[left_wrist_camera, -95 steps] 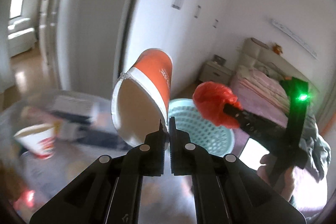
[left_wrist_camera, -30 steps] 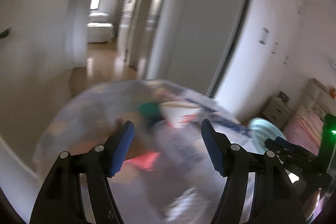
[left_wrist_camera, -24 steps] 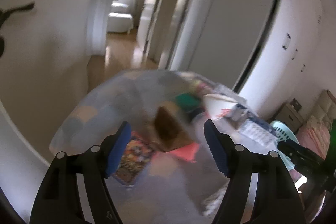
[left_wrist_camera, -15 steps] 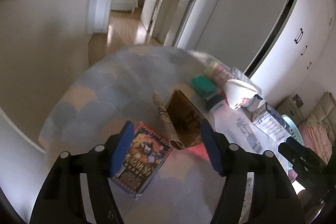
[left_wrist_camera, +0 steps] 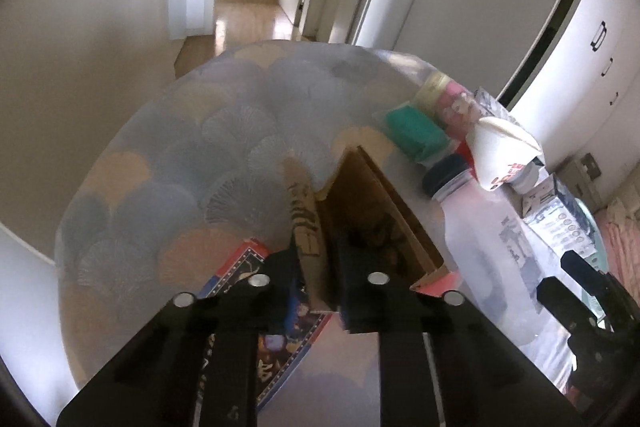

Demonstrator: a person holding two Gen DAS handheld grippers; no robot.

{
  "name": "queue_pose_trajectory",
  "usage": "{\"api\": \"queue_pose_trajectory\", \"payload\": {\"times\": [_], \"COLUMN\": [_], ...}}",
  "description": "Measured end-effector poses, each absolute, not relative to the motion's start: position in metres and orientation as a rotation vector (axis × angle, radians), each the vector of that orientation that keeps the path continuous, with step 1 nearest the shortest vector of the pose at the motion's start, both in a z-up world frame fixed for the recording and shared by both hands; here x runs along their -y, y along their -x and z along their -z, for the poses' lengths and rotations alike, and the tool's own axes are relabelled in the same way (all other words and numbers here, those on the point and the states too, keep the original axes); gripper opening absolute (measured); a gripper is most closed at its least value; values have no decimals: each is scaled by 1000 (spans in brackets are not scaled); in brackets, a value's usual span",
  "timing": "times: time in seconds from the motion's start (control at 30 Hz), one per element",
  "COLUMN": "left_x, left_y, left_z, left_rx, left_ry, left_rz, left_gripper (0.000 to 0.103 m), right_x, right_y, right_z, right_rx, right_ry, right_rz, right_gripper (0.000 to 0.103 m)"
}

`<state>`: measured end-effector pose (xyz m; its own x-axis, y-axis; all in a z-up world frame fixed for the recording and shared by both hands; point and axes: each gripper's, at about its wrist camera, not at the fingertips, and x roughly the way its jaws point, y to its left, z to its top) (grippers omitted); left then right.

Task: Collect trash
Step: 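Grasp the brown cardboard with the left tool while the right tool grasps the plastic bottle, then carry cardboard and bottle over the teal basket and release both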

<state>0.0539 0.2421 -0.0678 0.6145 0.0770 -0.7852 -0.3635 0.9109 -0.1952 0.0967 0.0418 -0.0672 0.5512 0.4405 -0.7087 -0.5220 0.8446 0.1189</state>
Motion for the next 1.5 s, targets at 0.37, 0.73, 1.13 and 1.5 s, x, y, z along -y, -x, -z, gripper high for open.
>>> {"api": "queue_pose_trajectory", "payload": {"times": [0.37, 0.73, 1.13, 1.5], "left_x": [-236, -211, -165, -73], "left_y": [-38, -31, -34, -69], "left_z": [43, 6, -29, -40], "left_rx": [-793, -705, -639, -644], "left_ry": [354, 344, 291, 202], "left_rz": [-247, -188, -111, 69], "left_gripper": [6, 6, 6, 6], "right_x": [-61, -52, 3, 105], "right_y": [-117, -95, -77, -72], "right_z": [87, 61, 22, -14], "right_rx": [-919, -801, -735, -626], "right_ry": [106, 132, 37, -27], "right_rz": [-610, -667, -678, -468], "right_gripper": [62, 51, 51, 51]}}
